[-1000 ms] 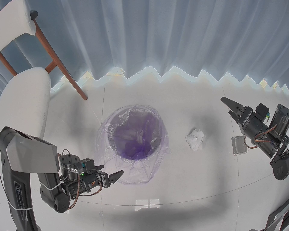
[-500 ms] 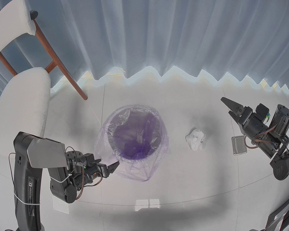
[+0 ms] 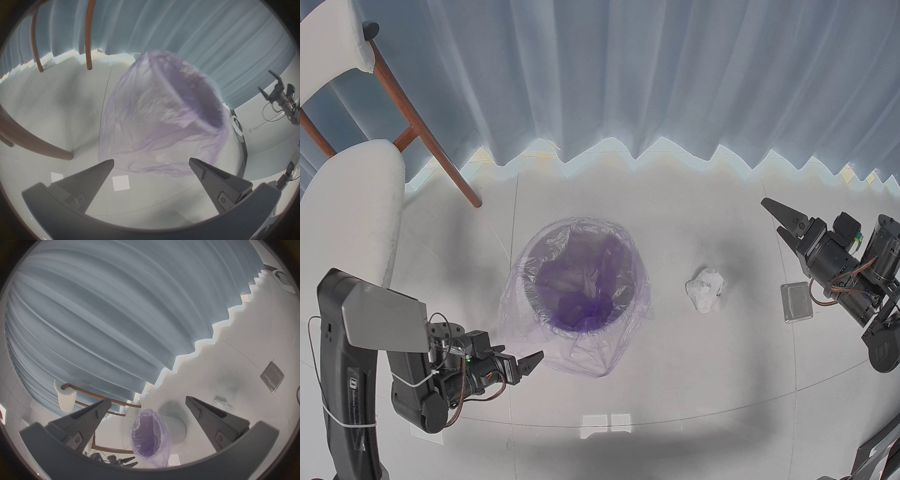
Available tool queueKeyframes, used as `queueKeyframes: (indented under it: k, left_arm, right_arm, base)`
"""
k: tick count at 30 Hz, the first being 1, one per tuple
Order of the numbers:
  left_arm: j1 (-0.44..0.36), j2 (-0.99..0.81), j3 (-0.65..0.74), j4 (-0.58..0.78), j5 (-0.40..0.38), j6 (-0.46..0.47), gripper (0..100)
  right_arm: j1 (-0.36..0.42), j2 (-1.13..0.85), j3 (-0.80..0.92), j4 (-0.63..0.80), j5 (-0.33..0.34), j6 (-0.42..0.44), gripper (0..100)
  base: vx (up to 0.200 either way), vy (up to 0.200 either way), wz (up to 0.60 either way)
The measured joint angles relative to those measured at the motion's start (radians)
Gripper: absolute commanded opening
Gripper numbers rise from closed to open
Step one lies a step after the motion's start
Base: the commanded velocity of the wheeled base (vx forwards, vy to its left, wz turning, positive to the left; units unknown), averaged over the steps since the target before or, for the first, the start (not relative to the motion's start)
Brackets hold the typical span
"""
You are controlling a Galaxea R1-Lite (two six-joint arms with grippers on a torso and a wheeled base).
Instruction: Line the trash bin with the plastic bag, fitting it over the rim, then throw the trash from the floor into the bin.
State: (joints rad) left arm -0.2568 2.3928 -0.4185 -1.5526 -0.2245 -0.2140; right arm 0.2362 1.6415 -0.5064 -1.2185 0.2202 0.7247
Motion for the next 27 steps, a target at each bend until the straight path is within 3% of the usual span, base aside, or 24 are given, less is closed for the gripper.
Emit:
queueKeyframes:
  k: [5,11,14,18,21,24,27]
  left_arm:
    - [-0.037,-0.183,0.131,-0.001,-0.003,-0.003,100]
    - [-0.138,-0.456,0.245,0.000,-0.005,-0.053,100]
    - [-0.204,-0.596,0.268,0.000,-0.007,-0.162,100]
    - [-0.285,-0.754,0.280,0.001,-0.008,-0.396,100]
    - [-0.322,-0.837,0.276,0.001,-0.009,-0.510,100]
    - [-0.347,-0.885,0.258,0.005,-0.010,-0.545,100]
    - [-0.373,-0.914,0.220,0.032,-0.021,-0.502,100]
  right_arm:
    - [0.001,-0.008,-0.002,0.007,0.001,0.006,100]
    - [0.005,-0.044,-0.017,0.063,0.002,0.021,100]
    - [0.007,-0.070,-0.034,0.103,0.002,0.033,100]
    - [0.009,-0.106,-0.068,0.159,0.002,0.049,100]
    - [0.009,-0.128,-0.088,0.182,0.002,0.062,100]
    - [0.009,-0.146,-0.098,0.203,0.011,0.074,100]
    - [0.009,-0.164,-0.100,0.246,0.034,0.079,100]
  base:
    - [0.000,0.000,0.00]
    - [0.000,0.000,0.00]
    - [0.000,0.000,0.00]
    - [0.000,0.000,0.00]
    - [0.000,0.000,0.00]
    - [0.000,0.000,0.00]
    - [0.000,0.000,0.00]
